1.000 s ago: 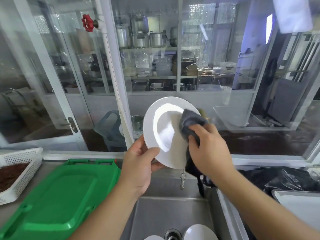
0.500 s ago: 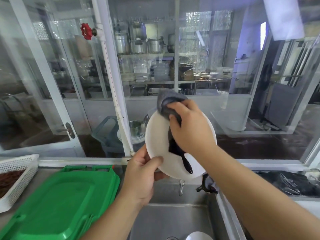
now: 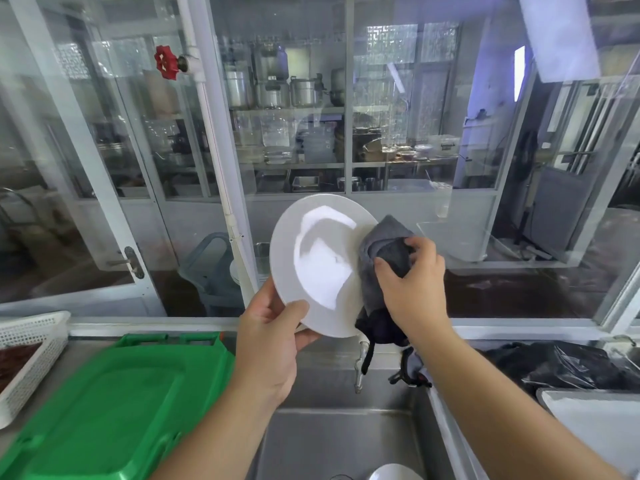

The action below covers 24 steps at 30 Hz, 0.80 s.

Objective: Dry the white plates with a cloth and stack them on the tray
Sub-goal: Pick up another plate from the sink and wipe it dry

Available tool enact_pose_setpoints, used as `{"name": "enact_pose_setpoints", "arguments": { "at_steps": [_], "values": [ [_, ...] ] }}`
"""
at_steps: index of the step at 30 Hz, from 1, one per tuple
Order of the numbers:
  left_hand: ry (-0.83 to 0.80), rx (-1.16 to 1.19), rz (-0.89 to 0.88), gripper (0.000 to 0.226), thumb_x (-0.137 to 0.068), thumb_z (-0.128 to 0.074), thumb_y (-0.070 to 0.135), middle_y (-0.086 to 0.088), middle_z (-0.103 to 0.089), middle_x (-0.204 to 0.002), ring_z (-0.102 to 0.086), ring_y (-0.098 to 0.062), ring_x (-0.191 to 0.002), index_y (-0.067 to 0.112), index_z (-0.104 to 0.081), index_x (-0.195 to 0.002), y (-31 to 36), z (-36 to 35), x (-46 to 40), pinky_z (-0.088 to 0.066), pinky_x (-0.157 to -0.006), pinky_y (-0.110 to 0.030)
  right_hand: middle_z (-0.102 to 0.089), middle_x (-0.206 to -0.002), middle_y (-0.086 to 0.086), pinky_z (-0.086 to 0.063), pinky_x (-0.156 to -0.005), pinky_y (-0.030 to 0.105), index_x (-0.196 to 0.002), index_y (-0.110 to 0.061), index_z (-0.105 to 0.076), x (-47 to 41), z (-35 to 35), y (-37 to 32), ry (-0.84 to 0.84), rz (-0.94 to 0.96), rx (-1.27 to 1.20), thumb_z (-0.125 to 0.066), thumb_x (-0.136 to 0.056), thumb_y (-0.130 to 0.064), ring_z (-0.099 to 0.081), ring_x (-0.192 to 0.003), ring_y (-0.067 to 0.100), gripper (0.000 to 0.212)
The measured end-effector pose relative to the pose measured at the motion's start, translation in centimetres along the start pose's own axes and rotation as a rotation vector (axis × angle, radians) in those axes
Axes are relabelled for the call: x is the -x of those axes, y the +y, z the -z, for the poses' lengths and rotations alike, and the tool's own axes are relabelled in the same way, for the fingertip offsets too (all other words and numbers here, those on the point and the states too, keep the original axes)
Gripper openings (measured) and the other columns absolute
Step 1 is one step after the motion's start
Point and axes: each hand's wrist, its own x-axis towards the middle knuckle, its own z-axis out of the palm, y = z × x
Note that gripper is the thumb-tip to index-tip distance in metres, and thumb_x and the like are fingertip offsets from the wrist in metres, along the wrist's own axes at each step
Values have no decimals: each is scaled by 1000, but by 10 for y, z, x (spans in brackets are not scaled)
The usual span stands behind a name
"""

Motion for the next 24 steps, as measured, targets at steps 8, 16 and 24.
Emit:
{"name": "enact_pose_setpoints", "arguments": {
  "at_steps": [8,16,24],
  "values": [
    [-10,65,14,59,-95,-54,-17,-6,-75,-122,-72,-32,-113,34,-76,-116,-13,-7,7,-64,-77,-47,-79,-94,-8,-64,-62,33,-108,-34,-68,11,-7,25,-59,-395,-517,-73,-96,-34,-78,-82,16,13],
    [-81,-13,97,62,-74,-70,-1,-2,-76,-117,-74,-24,-107,39,-68,-121,-17,-8,11,-64,-75,-44,-81,-91,6,-63,-63,36,-104,-17,-74,4,-5,43,-61,-451,-560,-73,-94,-11,-79,-78,27,11],
    [-96,-293,200,27,-78,-72,36,-5,-78,-112,-73,-28,-97,36,-75,-105,22,14,-31,-59,-75,-42,-81,-105,3,-64,-87,44,-121,-17,-73,-15,14,45,-178,-267,-264,-78,-90,-17,-78,-95,25,31]
  ]
}}
